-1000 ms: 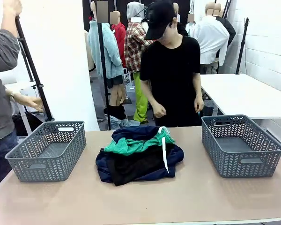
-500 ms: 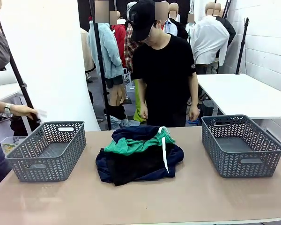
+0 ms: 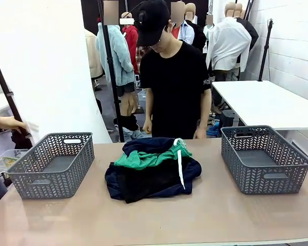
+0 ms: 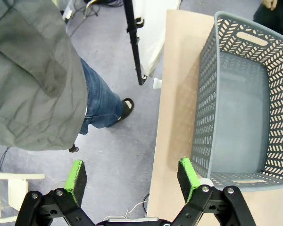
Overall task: Sort the tops and bottoms.
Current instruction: Lift clothes from the center of the table with your left hand.
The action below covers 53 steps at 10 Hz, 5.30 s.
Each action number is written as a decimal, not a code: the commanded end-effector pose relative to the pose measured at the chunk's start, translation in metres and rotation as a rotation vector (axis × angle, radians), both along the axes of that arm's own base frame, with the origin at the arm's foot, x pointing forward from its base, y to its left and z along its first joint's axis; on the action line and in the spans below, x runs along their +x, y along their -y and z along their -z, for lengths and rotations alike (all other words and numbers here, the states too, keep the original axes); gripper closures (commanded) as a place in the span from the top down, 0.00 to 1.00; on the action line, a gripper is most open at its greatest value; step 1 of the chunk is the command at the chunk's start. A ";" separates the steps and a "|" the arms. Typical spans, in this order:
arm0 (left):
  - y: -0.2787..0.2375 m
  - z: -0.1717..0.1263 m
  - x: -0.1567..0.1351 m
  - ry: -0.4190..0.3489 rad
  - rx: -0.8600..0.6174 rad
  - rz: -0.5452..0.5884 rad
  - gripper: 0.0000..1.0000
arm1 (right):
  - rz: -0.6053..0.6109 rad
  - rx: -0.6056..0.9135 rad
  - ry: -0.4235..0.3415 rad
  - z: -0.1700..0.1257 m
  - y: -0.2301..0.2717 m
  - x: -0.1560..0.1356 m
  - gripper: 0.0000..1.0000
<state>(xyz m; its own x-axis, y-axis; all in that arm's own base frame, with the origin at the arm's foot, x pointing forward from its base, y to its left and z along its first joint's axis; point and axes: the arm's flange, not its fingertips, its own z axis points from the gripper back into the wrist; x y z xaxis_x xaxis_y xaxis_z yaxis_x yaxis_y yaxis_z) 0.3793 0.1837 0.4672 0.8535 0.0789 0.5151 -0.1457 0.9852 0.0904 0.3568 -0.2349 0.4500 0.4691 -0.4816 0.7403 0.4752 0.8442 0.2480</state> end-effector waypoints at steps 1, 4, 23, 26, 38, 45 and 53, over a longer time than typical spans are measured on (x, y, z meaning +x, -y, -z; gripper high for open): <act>0.000 0.000 -0.003 0.002 -0.002 -0.002 1.00 | 0.005 0.002 -0.005 -0.002 -0.002 0.000 1.00; 0.000 0.000 -0.003 0.002 -0.002 -0.002 1.00 | 0.005 0.002 -0.005 -0.002 -0.002 0.000 1.00; 0.158 -0.136 -0.001 0.388 0.159 0.476 1.00 | 0.005 0.002 -0.005 -0.002 -0.002 0.000 1.00; 0.275 -0.119 0.024 0.283 0.257 0.778 1.00 | 0.005 0.002 -0.005 -0.002 -0.002 0.000 1.00; 0.413 -0.063 0.079 0.156 0.140 1.098 1.00 | 0.005 0.002 -0.005 -0.002 -0.002 0.000 1.00; 0.488 0.000 0.138 -0.023 0.183 1.280 1.00 | 0.005 0.002 -0.005 -0.002 -0.002 0.000 1.00; 0.491 0.042 0.158 -0.057 0.148 1.323 1.00 | 0.005 0.002 -0.005 -0.002 -0.002 0.000 1.00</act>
<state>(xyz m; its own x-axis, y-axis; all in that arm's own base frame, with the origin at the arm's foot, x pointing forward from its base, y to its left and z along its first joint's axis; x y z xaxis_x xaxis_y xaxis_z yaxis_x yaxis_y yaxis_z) 0.5313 -0.3087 0.4234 0.2936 -0.8730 0.3893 0.9038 0.3862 0.1845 0.3567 -0.2341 0.4506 0.4694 -0.4793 0.7415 0.4751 0.8450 0.2455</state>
